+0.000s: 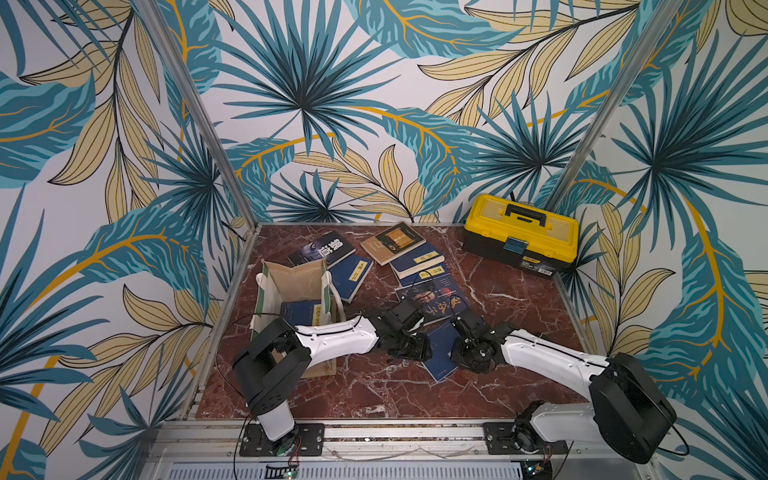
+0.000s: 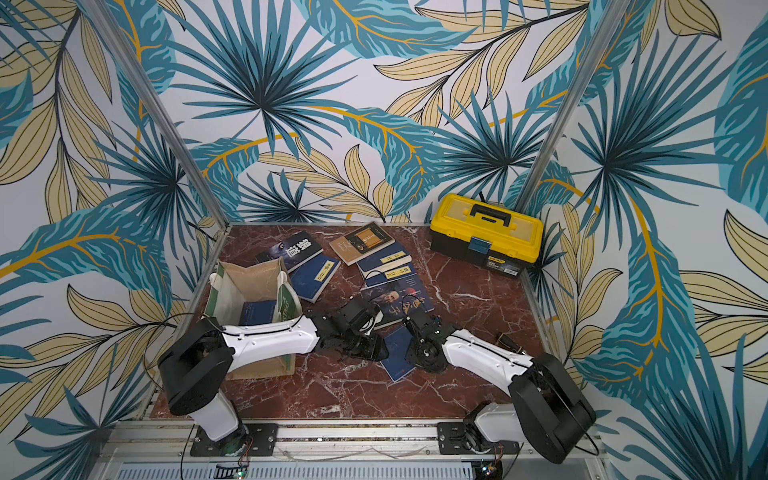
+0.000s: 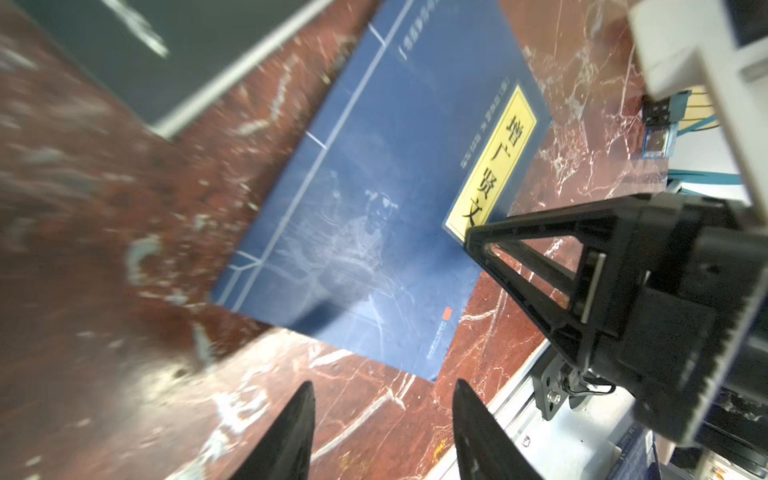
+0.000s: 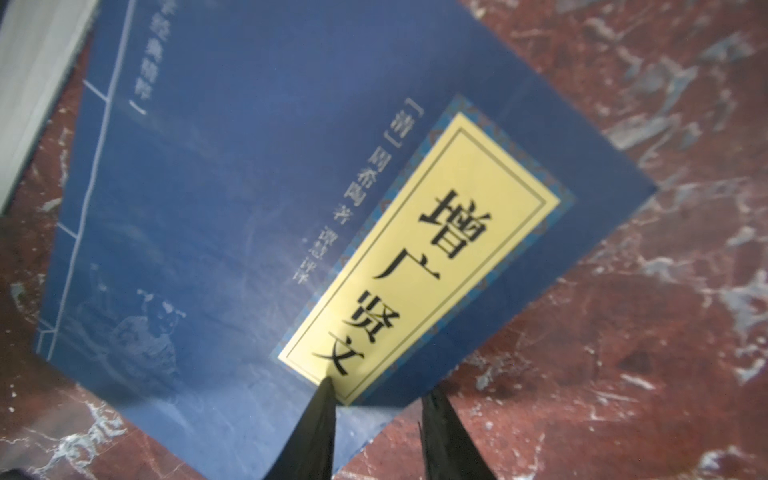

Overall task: Put the books into the canvas bag
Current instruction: Pick up the book from the center of the board.

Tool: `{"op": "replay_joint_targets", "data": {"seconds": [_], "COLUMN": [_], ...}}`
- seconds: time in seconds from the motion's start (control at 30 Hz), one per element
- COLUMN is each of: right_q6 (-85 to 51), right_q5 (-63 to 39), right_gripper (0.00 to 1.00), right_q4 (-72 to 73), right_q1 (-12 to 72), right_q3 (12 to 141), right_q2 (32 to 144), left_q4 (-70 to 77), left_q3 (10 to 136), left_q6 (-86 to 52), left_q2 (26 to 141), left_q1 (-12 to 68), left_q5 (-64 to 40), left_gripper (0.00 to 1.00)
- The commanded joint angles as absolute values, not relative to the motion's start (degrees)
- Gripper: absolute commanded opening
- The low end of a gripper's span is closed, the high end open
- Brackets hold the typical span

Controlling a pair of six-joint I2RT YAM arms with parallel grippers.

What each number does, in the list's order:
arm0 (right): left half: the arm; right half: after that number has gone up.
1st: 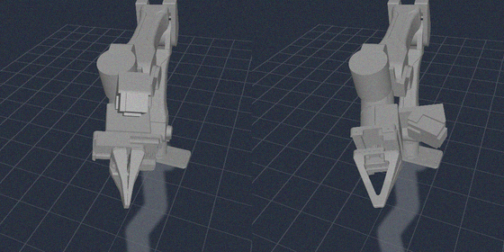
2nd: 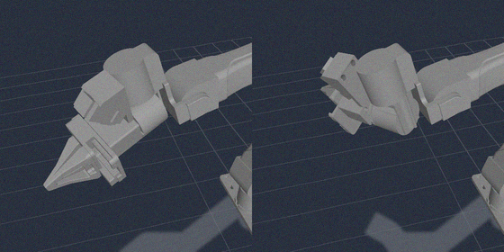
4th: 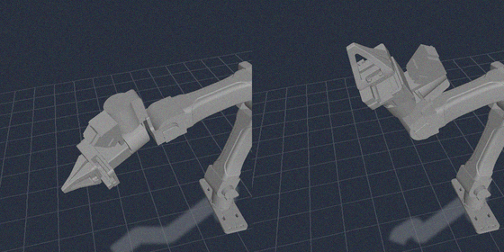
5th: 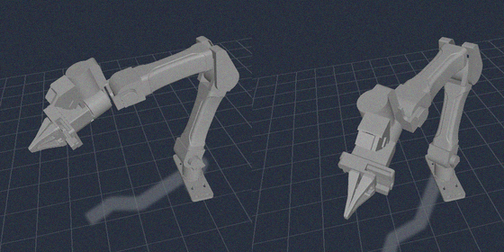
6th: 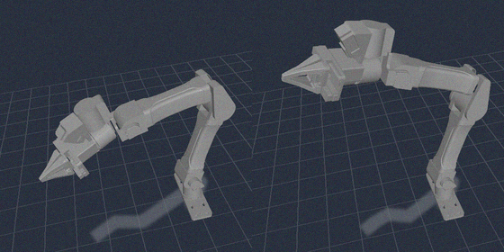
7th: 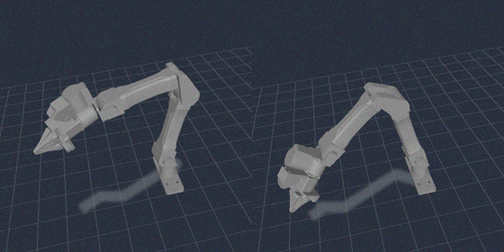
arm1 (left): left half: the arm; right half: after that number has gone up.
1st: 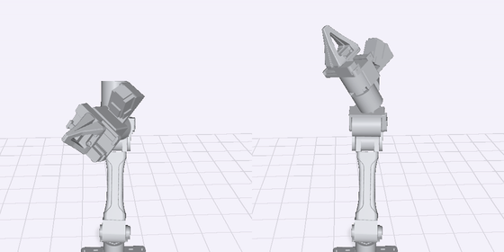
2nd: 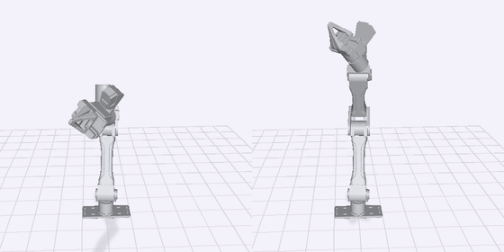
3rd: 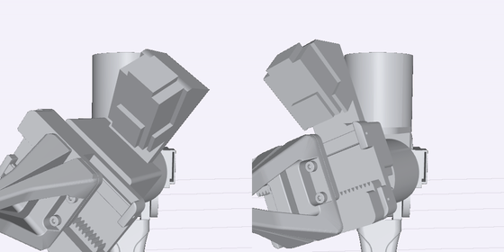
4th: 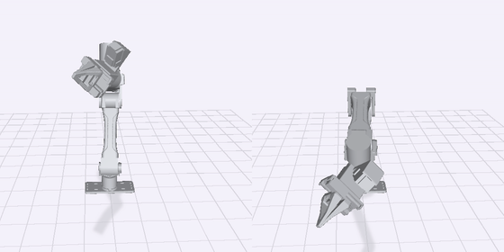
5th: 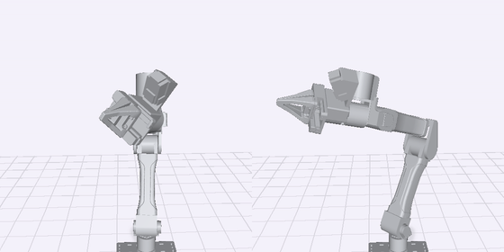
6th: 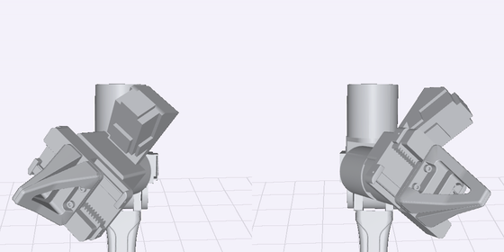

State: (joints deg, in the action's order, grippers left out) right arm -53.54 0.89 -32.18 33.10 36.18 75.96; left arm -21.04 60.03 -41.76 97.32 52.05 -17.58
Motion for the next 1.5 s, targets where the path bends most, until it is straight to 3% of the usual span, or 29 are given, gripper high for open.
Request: {"op": "replay_joint_targets", "data": {"seconds": [0.0, 0.43, 0.77, 1.2, 1.4, 1.47], "right_q6": [-53.0, -53.2, -53.2, -52.0, -51.5, -51.6], "right_q5": [1.3, -2.4, -3.9, -3.9, -4.5, -4.6], "right_gripper": [0.33, 0.28, 0.27, 0.26, 0.26, 0.31], "right_q4": [-32.3, -28.7, -27.0, -26.5, -26.7, -27.4], "right_q1": [31.9, 30.0, 29.8, 29.8, 29.7, 29.7], "right_q3": [33.6, 31.3, 31.3, 32.0, 32.5, 32.9], "right_q2": [76.1, 76.7, 78.1, 79.1, 78.4, 77.1], "left_q4": [-23.1, -18.7, -16.1, -13.0, -12.8, -12.8], "left_q3": [61.7, 67.5, 68.6, 68.1, 67.8, 67.9], "left_q6": [-38.7, -35.0, -37.0, -41.0, -41.6, -41.7], "left_q2": [97.1, 108.5, 110.4, 104.3, 102.8, 102.2], "left_q1": [50.0, 46.1, 48.3, 50.2, 50.4, 50.4], "left_q5": [-15.4, -23.3, -37.4, -41.8, -39.5, -39.2], "left_gripper": [0.54, 0.51, 0.49, 0.36, 0.21, 0.15]}}
